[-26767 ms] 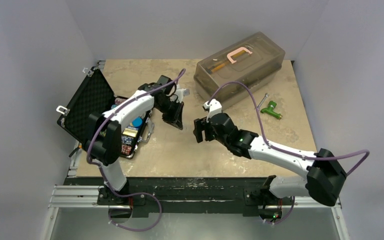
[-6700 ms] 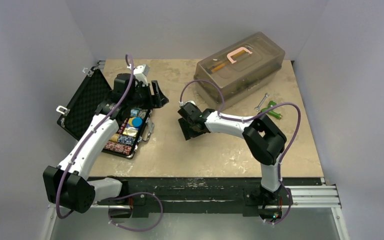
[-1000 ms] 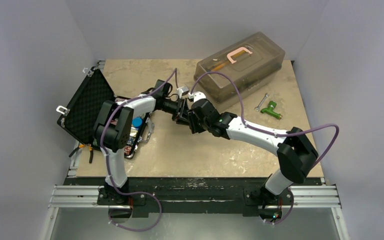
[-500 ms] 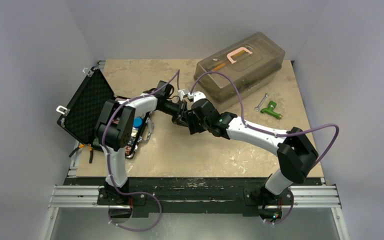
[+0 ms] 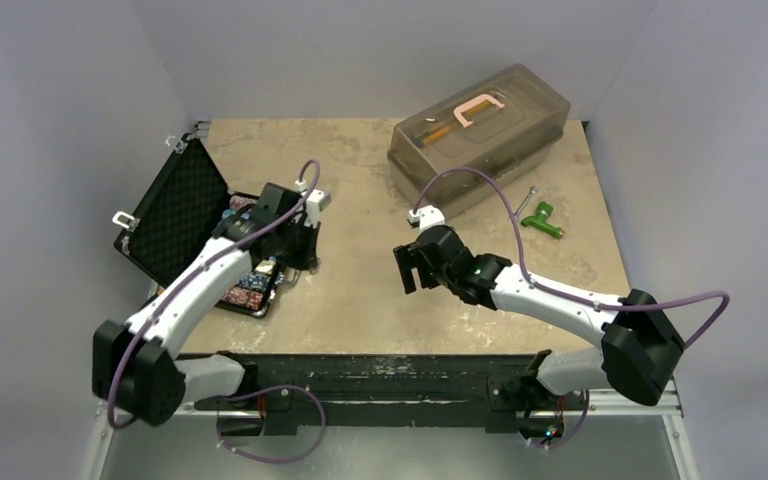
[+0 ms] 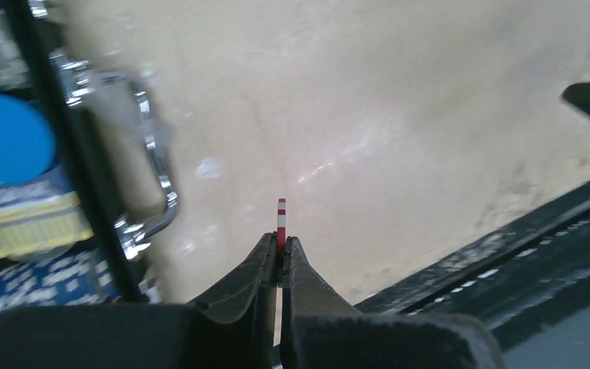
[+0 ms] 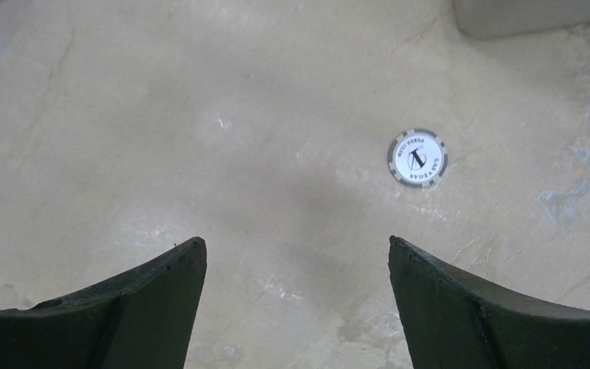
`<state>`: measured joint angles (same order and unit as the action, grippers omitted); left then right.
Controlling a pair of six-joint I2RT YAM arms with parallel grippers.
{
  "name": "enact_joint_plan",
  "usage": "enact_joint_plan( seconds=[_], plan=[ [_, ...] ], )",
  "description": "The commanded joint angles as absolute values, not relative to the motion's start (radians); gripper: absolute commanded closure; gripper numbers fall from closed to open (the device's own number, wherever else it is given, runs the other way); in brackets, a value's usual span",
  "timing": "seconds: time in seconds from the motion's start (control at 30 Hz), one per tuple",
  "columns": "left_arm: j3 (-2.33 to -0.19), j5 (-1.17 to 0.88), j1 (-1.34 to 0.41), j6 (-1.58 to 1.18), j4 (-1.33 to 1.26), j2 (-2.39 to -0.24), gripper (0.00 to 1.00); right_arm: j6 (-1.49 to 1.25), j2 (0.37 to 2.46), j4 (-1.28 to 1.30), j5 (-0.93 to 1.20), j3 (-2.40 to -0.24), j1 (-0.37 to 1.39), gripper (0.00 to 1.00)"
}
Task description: Pack up texas hold em set
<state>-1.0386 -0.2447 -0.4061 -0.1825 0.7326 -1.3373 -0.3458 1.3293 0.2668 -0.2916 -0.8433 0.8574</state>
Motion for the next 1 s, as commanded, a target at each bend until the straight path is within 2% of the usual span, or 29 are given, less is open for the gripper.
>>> enact_joint_plan(
  seconds=[0.0, 0.1, 0.2, 0.4, 0.57, 0.97],
  plan=[
    [-0.941, 0.066, -0.389, 0.030, 0.818, -1.123, 1.00, -0.338, 1.311, 0.170, -0.250, -0.777, 0.856, 0.16],
    [-0.951, 0.107, -0.345, 0.096, 0.922, -1.128, 1.00, -0.344, 1.311, 0.167, -0.204, -0.778, 0.856, 0.17],
    [-0.982, 0.009, -0.281, 0.106, 0.965, -1.156, 1.00, -0.354, 1.283, 0.147, -0.179, -0.759, 0.856, 0.17],
    [-1.138, 0.174, -0.292, 0.111, 1.202, -1.354, 1.00, -0.360, 1.223, 0.138, -0.161, -0.731, 0.856, 0.16],
    [-1.104, 0.190, -0.307, 0.109, 1.240, -1.383, 1.00, -0.366, 1.216, 0.114, -0.138, -0.719, 0.856, 0.16],
    [-1.129, 0.005, -0.305, 0.164, 1.253, -1.538, 1.00, -0.378, 1.173, 0.089, -0.113, -0.689, 0.856, 0.16]
  ],
)
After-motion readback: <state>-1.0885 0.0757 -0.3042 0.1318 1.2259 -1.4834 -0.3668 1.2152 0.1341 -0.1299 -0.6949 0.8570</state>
